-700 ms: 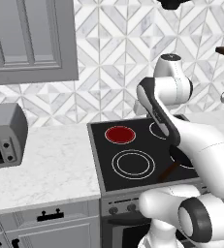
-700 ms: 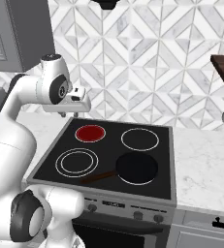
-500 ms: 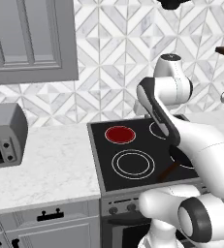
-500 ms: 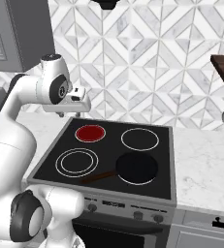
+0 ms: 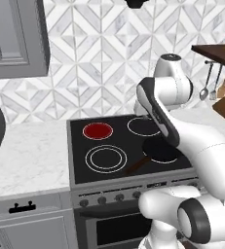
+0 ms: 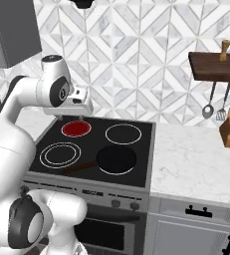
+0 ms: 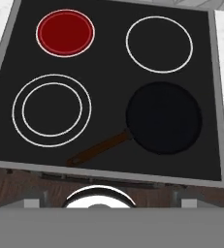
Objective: Turn off the rear left burner of the stove.
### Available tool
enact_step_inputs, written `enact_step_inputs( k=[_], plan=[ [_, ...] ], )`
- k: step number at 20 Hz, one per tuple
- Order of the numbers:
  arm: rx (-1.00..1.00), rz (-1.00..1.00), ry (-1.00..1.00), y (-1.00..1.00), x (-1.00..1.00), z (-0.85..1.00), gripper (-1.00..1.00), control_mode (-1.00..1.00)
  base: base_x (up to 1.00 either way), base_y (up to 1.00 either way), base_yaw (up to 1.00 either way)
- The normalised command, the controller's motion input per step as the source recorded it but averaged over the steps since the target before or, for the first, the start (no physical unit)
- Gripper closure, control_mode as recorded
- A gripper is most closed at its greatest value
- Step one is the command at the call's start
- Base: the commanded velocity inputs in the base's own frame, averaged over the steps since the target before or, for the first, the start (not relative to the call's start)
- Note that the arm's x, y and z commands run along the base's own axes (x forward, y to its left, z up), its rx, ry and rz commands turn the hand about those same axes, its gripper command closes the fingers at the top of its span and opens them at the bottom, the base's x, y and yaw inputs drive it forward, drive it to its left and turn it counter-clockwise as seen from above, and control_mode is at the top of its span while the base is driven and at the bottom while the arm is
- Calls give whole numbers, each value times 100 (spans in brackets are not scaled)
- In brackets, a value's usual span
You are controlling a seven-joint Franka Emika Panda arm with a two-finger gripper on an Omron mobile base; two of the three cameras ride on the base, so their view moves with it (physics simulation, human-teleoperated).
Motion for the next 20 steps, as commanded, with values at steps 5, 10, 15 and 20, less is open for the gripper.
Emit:
enact_step_inputs(
  k=[5, 10, 15, 20],
  plan=[
    [0, 0, 0, 0, 0, 0, -100, 100, -5, -65, 0],
    [0, 0, 0, 0, 0, 0, -100, 100, 2, -56, 0],
    [0, 0, 0, 0, 0, 0, -100, 100, 27, -23, 0],
    [0, 0, 0, 0, 0, 0, -100, 100, 51, 0, 0]
  ],
)
